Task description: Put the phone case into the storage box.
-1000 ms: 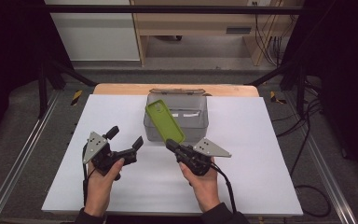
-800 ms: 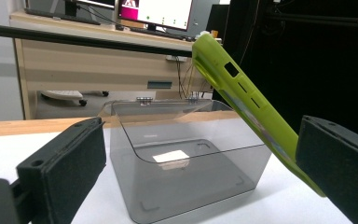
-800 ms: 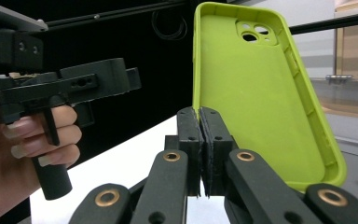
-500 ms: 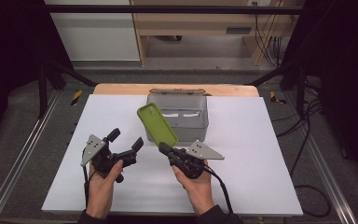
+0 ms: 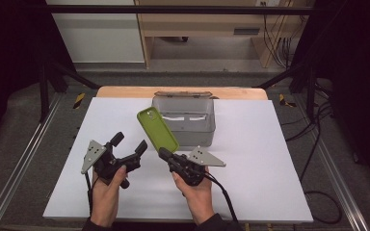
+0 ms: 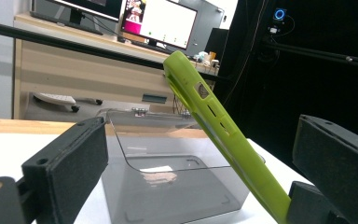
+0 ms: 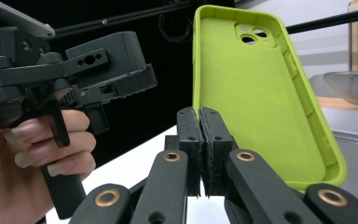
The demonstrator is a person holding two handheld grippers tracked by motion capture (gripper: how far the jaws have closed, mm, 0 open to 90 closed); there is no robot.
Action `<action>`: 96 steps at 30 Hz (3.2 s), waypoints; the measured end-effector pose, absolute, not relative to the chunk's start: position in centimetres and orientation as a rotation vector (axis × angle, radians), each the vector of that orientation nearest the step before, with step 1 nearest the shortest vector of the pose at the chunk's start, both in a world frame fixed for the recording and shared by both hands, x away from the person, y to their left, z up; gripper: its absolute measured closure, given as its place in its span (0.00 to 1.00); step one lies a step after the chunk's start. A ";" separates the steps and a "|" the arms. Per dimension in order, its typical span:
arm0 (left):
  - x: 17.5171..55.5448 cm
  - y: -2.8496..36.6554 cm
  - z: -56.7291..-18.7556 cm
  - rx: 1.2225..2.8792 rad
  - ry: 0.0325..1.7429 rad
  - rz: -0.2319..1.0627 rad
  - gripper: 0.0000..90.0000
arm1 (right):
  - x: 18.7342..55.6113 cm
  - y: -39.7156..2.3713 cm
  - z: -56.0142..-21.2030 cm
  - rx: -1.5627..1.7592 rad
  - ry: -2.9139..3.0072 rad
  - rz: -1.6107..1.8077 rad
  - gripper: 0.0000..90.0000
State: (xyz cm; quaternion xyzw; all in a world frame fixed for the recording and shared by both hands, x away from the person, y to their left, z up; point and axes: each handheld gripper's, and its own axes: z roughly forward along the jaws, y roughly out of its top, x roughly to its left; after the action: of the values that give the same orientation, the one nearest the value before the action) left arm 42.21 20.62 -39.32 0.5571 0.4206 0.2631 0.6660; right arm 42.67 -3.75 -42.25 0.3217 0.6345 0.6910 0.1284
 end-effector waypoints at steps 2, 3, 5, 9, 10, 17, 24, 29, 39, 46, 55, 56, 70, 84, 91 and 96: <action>42.2 20.6 -39.2 1.259 0.949 0.596 0.03 | 42.6 -3.5 -42.3 0.934 1.844 2.015 0.98; 42.2 20.8 -39.0 1.242 0.961 0.590 0.03 | 42.5 -3.1 -42.5 0.939 1.842 2.023 0.98; 42.2 20.9 -39.0 1.233 0.965 0.588 0.03 | 42.5 -3.0 -42.5 0.938 1.842 2.025 0.98; 42.1 21.2 -39.0 1.219 0.981 0.588 0.03 | 42.0 -2.3 -42.8 0.930 1.847 2.029 0.98; 42.1 21.2 -39.0 1.223 0.983 0.589 0.03 | 42.0 -2.2 -42.9 0.927 1.846 2.030 0.98; 42.0 20.9 -39.4 1.203 1.013 0.582 0.08 | 41.8 -1.9 -43.1 0.926 1.838 2.033 0.98; 42.0 21.1 -39.6 1.177 1.038 0.541 0.13 | 41.7 -1.5 -43.3 0.919 1.831 2.040 0.98; 41.8 21.3 -39.9 1.181 1.060 0.530 0.24 | 41.6 -1.2 -43.5 0.913 1.828 2.042 0.98; 41.7 20.5 -40.4 1.201 1.066 0.501 0.42 | 41.5 -0.7 -43.8 0.923 1.824 2.043 0.98; 41.8 20.4 -41.0 1.206 1.088 0.468 0.50 | 41.3 -0.3 -44.0 0.919 1.828 2.034 0.98; 42.0 20.6 -41.3 1.189 1.113 0.421 0.61 | 41.2 0.6 -44.3 0.916 1.837 2.029 0.98; 42.0 20.7 -41.4 1.184 1.119 0.416 0.62 | 41.1 0.7 -44.3 0.918 1.836 2.030 0.98; 41.7 21.1 -41.9 1.130 1.160 0.449 0.74 | 40.8 1.6 -44.6 0.953 1.811 2.043 0.98; 41.8 22.1 -42.7 1.051 1.218 0.360 0.80 | 40.3 3.2 -45.2 1.007 1.798 2.034 0.98; 41.7 22.4 -42.6 1.034 1.201 0.327 0.86 | 40.6 3.7 -45.4 1.007 1.826 2.011 0.97; 41.7 23.4 -42.5 1.023 1.211 0.347 0.86 | 40.8 3.8 -44.7 0.948 1.847 1.968 0.83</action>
State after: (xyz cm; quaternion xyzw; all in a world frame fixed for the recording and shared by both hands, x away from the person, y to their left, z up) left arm 41.73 23.37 -42.54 0.4573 0.5410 0.1550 0.6886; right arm 40.81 3.80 -44.67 0.3280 0.6394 0.6812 0.1401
